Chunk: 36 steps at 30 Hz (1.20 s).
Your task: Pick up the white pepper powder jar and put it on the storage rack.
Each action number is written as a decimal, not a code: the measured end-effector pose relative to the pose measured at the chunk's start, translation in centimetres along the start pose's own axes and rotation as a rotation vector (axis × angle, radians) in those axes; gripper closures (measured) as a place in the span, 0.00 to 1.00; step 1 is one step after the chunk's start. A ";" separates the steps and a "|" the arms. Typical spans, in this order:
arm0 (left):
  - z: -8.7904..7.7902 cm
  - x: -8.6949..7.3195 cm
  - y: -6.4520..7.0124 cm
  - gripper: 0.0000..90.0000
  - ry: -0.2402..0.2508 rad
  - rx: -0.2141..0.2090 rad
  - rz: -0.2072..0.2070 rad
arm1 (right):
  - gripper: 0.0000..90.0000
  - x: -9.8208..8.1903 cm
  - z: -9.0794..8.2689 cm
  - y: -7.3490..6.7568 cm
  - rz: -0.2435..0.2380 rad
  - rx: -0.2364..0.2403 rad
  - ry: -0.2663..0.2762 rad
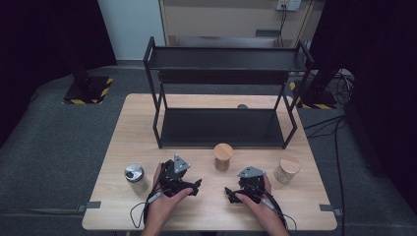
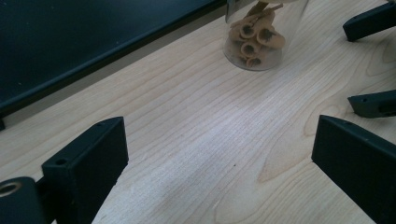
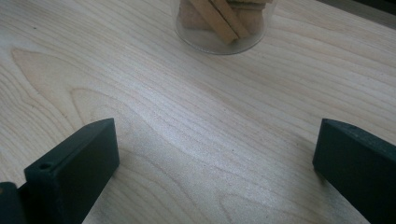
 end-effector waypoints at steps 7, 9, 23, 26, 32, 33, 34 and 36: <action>-1.1 0.4 -0.5 0.03 0.018 0.009 -0.008 | 0.00 0.0 0.0 0.0 0.000 0.000 0.000; -1.4 0.5 -0.6 0.03 0.023 0.010 -0.012 | 0.00 0.0 0.0 0.0 0.001 -0.001 0.001; -3.8 1.3 -1.6 0.03 0.055 0.018 -0.016 | 0.00 0.0 0.0 0.0 0.002 -0.002 0.001; -4.3 1.3 -1.8 0.03 0.066 0.020 -0.024 | 0.00 0.0 0.0 0.0 0.001 -0.002 0.001; -5.3 1.4 -2.5 0.03 0.076 0.032 -0.030 | 0.00 0.0 0.0 0.0 0.001 -0.002 0.001; -5.5 1.4 -2.6 0.03 0.078 0.033 -0.031 | 0.00 0.0 0.0 0.0 0.001 -0.002 0.001; -5.6 1.4 -2.7 0.03 0.080 0.035 -0.033 | 0.00 0.0 0.0 0.0 0.001 -0.002 0.001; -5.9 1.4 -2.9 0.03 0.082 0.040 -0.034 | 0.00 0.0 0.0 0.0 0.001 -0.002 0.001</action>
Point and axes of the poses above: each handheld gripper's, and its own axes: z roughly forward along the jaws, x roughly out of its top, y roughly to its right, the point moved 5 cm from there along z, roughly forward along the jaws, and after that the axes turned 5 degrees about y, right-handed, at the moved point
